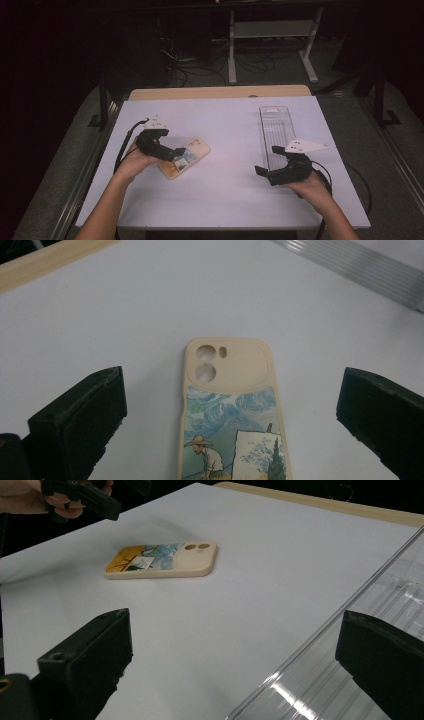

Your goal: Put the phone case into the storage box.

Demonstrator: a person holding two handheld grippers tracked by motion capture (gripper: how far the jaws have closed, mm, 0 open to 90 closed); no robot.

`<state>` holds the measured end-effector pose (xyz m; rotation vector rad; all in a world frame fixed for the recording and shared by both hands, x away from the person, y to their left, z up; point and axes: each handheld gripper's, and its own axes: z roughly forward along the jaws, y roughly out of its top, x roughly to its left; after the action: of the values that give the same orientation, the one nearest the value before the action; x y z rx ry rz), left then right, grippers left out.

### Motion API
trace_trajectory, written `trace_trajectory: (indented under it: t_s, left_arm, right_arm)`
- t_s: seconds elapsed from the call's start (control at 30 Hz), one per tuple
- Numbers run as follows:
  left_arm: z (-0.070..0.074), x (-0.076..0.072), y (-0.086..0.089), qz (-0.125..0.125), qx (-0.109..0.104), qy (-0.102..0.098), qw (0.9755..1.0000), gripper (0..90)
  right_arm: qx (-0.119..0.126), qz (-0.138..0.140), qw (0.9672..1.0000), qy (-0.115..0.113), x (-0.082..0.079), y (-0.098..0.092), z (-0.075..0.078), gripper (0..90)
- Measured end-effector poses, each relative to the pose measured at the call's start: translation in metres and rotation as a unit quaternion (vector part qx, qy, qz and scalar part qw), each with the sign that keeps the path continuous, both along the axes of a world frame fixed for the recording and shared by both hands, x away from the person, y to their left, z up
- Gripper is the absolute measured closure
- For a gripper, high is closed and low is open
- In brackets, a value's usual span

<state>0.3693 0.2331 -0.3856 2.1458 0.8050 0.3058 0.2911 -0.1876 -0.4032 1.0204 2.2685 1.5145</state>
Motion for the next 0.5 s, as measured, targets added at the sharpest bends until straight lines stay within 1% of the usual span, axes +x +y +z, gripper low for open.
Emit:
trace_trajectory:
  t_s: [0.03,0.07,0.1,0.17,0.23,0.27,0.3,0.4,0.5]
  left_arm:
    - [-0.001,0.000,0.000,0.000,0.003,0.001,1.0000,0.0]
    - [-0.002,-0.001,0.001,-0.006,0.014,0.002,0.9999,0.0]
    - [-0.004,-0.001,0.000,-0.003,0.007,0.002,1.0000,0.0]
    - [-0.006,-0.001,0.001,-0.006,0.016,0.006,0.9998,0.0]
    - [-0.008,-0.001,-0.001,-0.004,0.010,0.008,0.9999,0.0]
    - [-0.009,-0.001,-0.002,-0.003,0.012,0.010,0.9999,0.0]
    - [-0.010,-0.001,-0.001,-0.009,0.022,0.009,0.9997,0.0]
    - [-0.011,-0.001,-0.003,-0.008,0.023,0.014,0.9996,0.0]
    - [-0.014,0.000,-0.004,-0.007,0.024,0.014,0.9996,0.0]
  right_arm:
    - [0.000,0.000,1.0000,0.000,0.000,0.000,0.000,1.4]
    - [0.000,0.000,1.0000,0.000,0.000,0.000,0.000,1.4]
    - [0.000,0.000,1.0000,0.000,0.000,0.000,0.000,1.4]
    - [0.001,0.000,1.0000,0.002,0.000,0.000,0.000,1.4]
    - [0.000,-0.001,1.0000,0.002,0.000,0.000,0.000,1.4]
    - [0.000,0.000,1.0000,0.001,0.000,0.000,0.000,1.4]
    - [0.000,0.000,1.0000,0.001,0.000,0.000,0.000,1.4]
    - [0.000,-0.001,1.0000,0.001,0.000,0.000,0.000,1.4]
    - [0.000,0.000,1.0000,0.001,0.000,0.000,0.000,1.4]
